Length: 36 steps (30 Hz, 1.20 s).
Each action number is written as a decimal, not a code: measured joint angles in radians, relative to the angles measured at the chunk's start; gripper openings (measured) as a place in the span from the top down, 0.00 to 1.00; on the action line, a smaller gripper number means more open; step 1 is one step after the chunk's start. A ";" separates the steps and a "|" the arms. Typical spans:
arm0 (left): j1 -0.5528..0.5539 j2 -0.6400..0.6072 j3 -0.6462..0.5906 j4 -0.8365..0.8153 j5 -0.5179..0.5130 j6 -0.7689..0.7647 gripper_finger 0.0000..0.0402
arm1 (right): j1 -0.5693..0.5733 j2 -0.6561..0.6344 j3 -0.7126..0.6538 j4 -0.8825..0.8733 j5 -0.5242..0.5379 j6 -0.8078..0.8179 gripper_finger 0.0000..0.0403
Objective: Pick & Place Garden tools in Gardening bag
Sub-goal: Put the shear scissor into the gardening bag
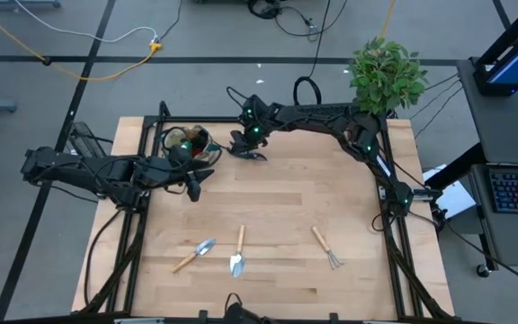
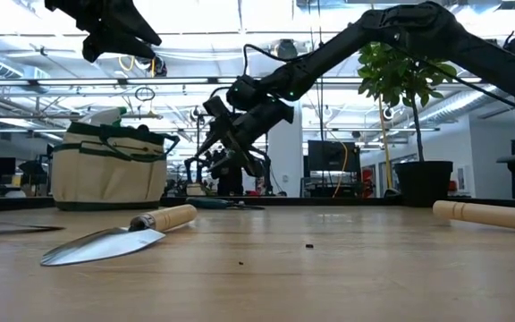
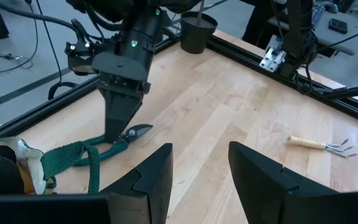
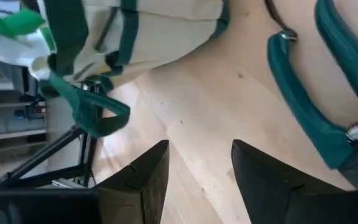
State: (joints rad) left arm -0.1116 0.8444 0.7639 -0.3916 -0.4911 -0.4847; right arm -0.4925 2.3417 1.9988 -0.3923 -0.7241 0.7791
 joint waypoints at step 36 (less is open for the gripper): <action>0.038 0.445 0.244 -0.111 0.047 0.215 0.59 | 0.149 -0.519 0.000 -0.353 -0.140 -0.988 0.60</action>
State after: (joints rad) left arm -0.0741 1.2898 1.0075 -0.5028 -0.4438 -0.2699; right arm -0.3430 1.8223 1.9987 -0.7449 -0.8644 -0.2090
